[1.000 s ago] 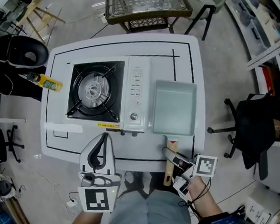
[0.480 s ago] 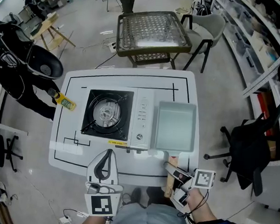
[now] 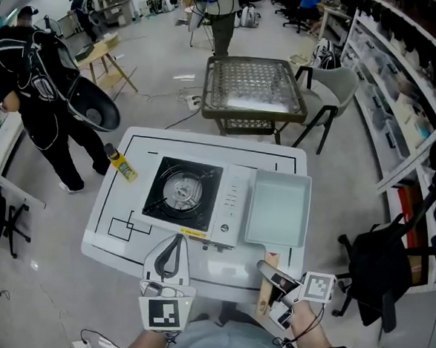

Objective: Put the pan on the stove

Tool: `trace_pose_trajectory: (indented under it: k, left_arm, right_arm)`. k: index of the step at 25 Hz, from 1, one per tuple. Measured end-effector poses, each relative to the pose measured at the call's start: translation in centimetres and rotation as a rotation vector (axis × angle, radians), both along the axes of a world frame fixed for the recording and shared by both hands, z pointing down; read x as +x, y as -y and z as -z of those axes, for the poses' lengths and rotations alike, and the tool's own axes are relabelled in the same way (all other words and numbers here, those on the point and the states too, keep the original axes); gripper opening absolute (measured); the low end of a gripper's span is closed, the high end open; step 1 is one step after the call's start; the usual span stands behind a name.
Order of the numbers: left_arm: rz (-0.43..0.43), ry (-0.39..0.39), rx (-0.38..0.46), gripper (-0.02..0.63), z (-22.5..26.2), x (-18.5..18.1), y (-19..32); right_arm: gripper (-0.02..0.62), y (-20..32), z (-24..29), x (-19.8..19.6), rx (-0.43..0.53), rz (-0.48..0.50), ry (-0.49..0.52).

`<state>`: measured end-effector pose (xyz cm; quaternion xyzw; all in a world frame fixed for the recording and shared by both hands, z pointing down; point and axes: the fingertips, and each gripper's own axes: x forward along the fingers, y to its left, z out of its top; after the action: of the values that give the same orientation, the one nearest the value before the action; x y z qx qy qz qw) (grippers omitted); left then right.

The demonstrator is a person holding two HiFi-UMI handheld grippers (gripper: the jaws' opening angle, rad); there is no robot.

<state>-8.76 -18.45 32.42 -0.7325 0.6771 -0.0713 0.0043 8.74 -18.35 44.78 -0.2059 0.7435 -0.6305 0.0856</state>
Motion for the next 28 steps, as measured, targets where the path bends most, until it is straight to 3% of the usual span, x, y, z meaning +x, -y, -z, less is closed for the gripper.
trace_pose_trajectory:
  k: [13, 16, 28]
  left_arm:
    - [0.095, 0.016, 0.061, 0.017, 1.9, -2.4, -0.3]
    - [0.095, 0.016, 0.065, 0.017, 1.9, -3.2, 0.2]
    - [0.044, -0.006, 0.043, 0.017, 0.5, -9.0, 2.9]
  right_arm:
    - [0.135, 1.4, 3.0, -2.9, 0.041, 0.097, 0.016]
    - [0.135, 1.8, 3.7, -4.1, 0.072, 0.119, 0.018]
    - [0.135, 2.5, 3.0, -11.2, 0.030, 0.105, 0.004]
